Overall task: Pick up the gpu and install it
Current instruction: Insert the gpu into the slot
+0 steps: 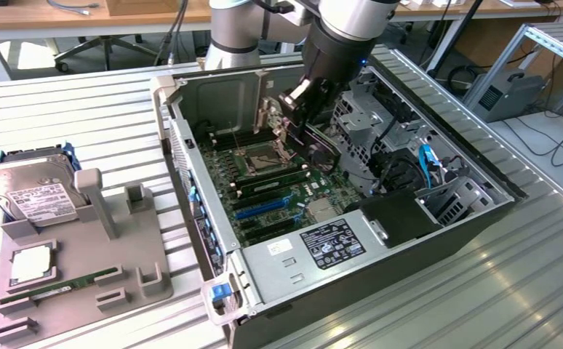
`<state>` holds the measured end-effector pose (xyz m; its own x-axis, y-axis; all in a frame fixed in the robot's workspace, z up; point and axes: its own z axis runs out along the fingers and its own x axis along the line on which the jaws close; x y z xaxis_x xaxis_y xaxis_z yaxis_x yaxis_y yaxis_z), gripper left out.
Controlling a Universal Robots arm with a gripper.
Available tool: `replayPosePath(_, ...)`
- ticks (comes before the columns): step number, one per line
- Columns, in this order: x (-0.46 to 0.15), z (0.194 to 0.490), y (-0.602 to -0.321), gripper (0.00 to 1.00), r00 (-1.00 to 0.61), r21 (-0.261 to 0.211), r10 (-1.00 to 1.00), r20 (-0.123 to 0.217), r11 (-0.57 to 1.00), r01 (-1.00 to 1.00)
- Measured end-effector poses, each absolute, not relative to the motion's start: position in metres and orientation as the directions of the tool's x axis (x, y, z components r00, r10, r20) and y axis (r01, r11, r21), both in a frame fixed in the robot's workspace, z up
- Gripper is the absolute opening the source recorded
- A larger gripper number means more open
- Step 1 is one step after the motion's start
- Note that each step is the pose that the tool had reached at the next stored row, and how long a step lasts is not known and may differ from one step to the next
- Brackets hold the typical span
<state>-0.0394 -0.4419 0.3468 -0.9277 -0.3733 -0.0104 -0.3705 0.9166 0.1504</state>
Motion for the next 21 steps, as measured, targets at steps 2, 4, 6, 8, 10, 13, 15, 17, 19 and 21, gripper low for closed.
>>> replayPosePath(2,-0.0394,0.3468,-0.4419,0.27,-0.925,0.15,-0.38,-0.01,0.914,-0.377)
replayPosePath(4,-0.0394,0.3468,-0.4419,0.27,-0.923,0.15,-0.384,-0.01,0.912,-0.381)
replayPosePath(6,-0.0394,0.3468,-0.4419,0.27,-0.921,0.15,-0.389,-0.01,0.91,-0.386)
replayPosePath(8,-0.0394,0.3468,-0.4419,0.27,-0.92,0.15,-0.392,-0.01,0.909,-0.389)
replayPosePath(10,-0.0394,0.3468,-0.4419,0.27,-0.918,0.15,-0.397,-0.01,0.907,-0.394)
replayPosePath(13,-0.0394,0.3468,-0.4419,0.27,-0.915,0.15,-0.403,-0.01,0.904,-0.4)
replayPosePath(15,-0.0394,0.3467,-0.4419,0.27,-0.912,0.15,-0.41,-0.011,0.901,-0.406)
replayPosePath(17,-0.0394,0.3468,-0.4419,0.27,-0.909,0.15,-0.416,-0.01,0.898,-0.413)
replayPosePath(19,-0.0394,0.3468,-0.4419,0.27,-0.907,0.15,-0.42,-0.01,0.896,-0.417)
replayPosePath(21,-0.0394,0.3468,-0.4419,0.27,-0.905,0.15,-0.424,-0.01,0.894,-0.421)
